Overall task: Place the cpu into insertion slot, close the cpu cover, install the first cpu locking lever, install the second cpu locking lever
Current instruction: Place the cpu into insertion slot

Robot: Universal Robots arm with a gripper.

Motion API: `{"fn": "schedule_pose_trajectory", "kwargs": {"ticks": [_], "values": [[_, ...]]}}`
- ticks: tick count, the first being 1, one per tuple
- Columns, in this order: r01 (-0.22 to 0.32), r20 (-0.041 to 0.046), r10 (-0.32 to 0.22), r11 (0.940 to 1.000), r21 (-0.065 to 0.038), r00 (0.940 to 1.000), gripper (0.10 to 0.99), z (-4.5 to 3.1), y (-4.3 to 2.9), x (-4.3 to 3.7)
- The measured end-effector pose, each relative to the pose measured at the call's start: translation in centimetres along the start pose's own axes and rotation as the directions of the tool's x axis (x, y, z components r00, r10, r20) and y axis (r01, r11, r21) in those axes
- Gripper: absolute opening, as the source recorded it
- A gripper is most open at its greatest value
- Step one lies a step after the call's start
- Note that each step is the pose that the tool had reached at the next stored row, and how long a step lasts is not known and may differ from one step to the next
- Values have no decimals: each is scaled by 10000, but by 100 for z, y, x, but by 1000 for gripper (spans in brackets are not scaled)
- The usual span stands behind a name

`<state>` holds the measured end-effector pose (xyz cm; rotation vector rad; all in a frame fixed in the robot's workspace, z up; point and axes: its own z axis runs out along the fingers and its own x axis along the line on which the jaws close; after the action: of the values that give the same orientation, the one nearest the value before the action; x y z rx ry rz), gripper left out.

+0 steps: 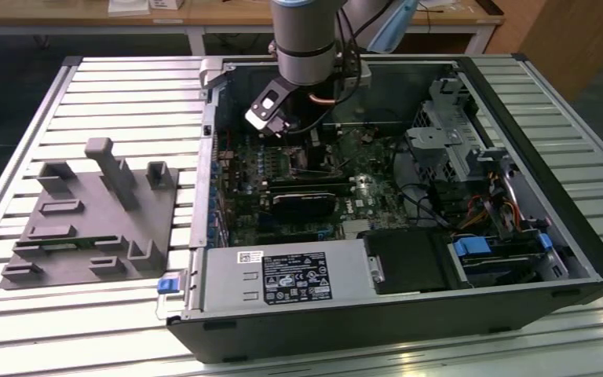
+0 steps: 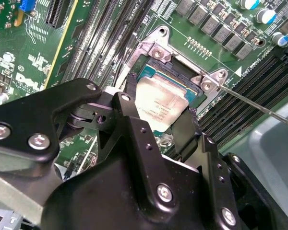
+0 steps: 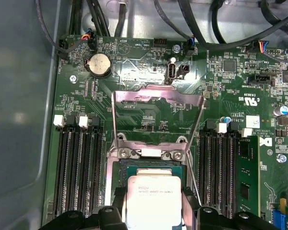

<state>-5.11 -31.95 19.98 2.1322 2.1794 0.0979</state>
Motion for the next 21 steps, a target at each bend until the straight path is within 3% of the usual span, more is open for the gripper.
{"fn": "schedule_pose_trajectory", "kwargs": {"ticks": [21], "values": [[2,2,-2,10000,2,10000,541,57,-19,27]]}}
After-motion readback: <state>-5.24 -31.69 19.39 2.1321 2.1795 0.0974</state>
